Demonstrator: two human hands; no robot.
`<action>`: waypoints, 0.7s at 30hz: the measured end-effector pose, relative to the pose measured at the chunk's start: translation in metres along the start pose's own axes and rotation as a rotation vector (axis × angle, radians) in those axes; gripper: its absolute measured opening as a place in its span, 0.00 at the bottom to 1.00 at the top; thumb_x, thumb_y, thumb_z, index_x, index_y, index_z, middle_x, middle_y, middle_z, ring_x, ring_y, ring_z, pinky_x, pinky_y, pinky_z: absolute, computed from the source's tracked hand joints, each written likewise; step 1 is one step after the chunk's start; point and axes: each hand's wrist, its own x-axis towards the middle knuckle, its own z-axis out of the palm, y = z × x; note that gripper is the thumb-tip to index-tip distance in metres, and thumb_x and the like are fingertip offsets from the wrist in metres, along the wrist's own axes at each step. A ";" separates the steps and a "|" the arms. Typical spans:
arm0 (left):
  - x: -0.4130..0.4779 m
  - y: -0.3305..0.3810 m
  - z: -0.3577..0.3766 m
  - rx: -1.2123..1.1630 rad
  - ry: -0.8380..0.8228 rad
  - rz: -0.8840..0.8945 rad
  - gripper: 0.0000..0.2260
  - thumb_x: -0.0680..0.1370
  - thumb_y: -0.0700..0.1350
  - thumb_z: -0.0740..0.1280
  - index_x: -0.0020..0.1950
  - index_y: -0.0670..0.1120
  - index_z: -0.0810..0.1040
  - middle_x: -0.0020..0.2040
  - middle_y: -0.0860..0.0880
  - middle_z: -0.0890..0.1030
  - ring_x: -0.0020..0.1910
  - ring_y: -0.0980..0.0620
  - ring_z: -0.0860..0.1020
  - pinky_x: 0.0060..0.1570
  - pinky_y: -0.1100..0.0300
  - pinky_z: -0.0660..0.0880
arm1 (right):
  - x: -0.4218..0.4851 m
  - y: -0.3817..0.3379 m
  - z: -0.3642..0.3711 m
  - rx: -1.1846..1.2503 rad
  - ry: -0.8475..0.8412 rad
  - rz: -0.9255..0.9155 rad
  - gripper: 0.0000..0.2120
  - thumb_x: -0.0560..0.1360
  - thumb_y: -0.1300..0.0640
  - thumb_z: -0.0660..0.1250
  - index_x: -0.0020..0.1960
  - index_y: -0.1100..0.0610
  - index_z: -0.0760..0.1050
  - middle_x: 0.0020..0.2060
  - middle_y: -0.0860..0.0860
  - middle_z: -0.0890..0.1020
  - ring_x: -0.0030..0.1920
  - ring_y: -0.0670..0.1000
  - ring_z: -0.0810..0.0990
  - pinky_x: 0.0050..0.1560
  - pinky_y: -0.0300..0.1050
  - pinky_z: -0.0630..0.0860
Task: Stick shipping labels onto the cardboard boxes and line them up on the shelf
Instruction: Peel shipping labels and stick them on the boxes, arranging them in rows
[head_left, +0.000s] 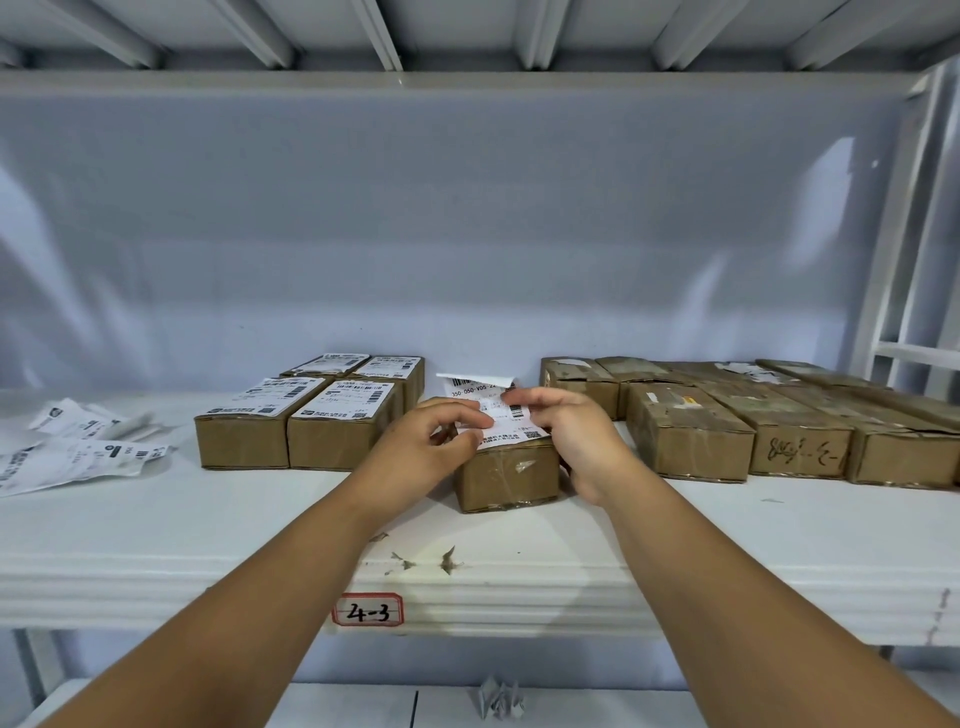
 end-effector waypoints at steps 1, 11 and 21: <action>0.000 -0.001 0.000 0.006 -0.001 0.003 0.07 0.77 0.43 0.66 0.49 0.54 0.82 0.59 0.60 0.76 0.58 0.68 0.72 0.53 0.77 0.65 | 0.000 0.000 0.000 -0.008 0.003 0.006 0.21 0.75 0.73 0.52 0.45 0.56 0.81 0.42 0.57 0.82 0.30 0.51 0.80 0.25 0.37 0.74; 0.001 -0.007 0.001 0.057 -0.027 -0.065 0.07 0.79 0.49 0.63 0.49 0.62 0.79 0.59 0.57 0.77 0.59 0.52 0.74 0.60 0.58 0.69 | 0.002 0.003 0.000 -0.059 0.059 0.072 0.18 0.75 0.68 0.55 0.48 0.55 0.83 0.44 0.59 0.84 0.35 0.56 0.80 0.32 0.40 0.76; 0.002 -0.009 0.002 0.010 -0.031 -0.120 0.08 0.79 0.50 0.61 0.54 0.62 0.76 0.59 0.54 0.70 0.65 0.56 0.64 0.66 0.58 0.62 | 0.000 0.000 -0.001 -0.056 0.036 0.074 0.20 0.73 0.70 0.55 0.52 0.57 0.82 0.42 0.54 0.83 0.36 0.50 0.79 0.32 0.37 0.74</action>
